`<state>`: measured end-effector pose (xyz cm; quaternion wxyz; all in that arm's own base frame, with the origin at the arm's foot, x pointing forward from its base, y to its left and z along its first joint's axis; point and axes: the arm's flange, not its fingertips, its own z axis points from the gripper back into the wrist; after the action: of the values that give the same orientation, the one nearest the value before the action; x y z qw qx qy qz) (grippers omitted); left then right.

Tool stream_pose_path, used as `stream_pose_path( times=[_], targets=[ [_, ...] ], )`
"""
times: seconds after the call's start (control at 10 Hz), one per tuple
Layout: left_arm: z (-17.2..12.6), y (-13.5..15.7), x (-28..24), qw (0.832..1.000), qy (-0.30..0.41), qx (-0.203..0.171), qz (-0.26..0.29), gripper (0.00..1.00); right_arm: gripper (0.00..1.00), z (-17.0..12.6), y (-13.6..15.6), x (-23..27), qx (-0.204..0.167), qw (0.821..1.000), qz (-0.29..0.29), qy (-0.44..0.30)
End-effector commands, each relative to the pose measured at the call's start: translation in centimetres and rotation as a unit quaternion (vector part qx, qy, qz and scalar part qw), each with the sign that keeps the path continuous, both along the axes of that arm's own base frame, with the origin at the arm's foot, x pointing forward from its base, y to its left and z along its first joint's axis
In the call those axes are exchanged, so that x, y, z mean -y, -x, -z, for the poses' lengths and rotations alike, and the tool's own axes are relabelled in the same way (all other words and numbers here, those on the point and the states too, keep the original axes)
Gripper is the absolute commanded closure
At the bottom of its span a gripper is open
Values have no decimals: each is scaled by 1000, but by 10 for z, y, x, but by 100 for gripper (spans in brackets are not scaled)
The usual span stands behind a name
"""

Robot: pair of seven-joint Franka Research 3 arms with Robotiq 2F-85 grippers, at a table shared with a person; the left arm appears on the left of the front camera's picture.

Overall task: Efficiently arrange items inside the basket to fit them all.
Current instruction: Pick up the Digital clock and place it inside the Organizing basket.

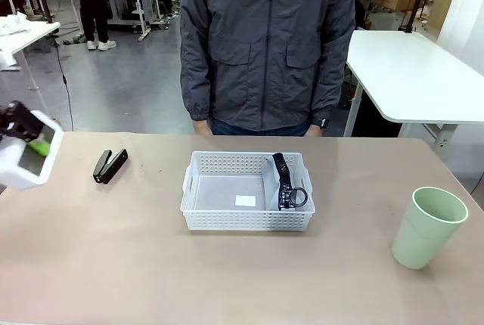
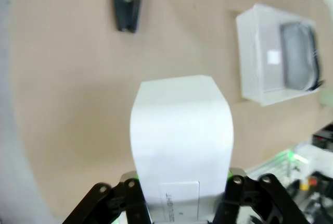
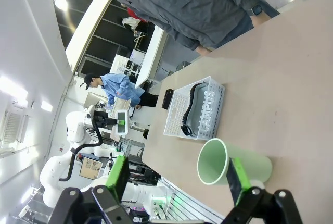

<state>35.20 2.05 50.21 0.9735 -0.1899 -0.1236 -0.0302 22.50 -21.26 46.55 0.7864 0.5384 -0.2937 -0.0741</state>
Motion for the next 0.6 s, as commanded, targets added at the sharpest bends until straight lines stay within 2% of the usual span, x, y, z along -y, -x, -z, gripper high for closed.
stream_pose_path(
  times=[0.0, 0.3, 0.5],
  targets=[
    [-14, -56, 64, 994, -65, 9, 92, 49, 0, -1, -2, 1, 17, 1000, 0, 0],
    [-2, -123, 170, 969, -129, 0, 210, 49, 0, -1, -2, 1, 17, 1000, 0, 0],
    [22, -149, 228, 946, -156, -2, 284, 49, 0, -1, -2, 1, 17, 1000, 0, 0]
  ],
)
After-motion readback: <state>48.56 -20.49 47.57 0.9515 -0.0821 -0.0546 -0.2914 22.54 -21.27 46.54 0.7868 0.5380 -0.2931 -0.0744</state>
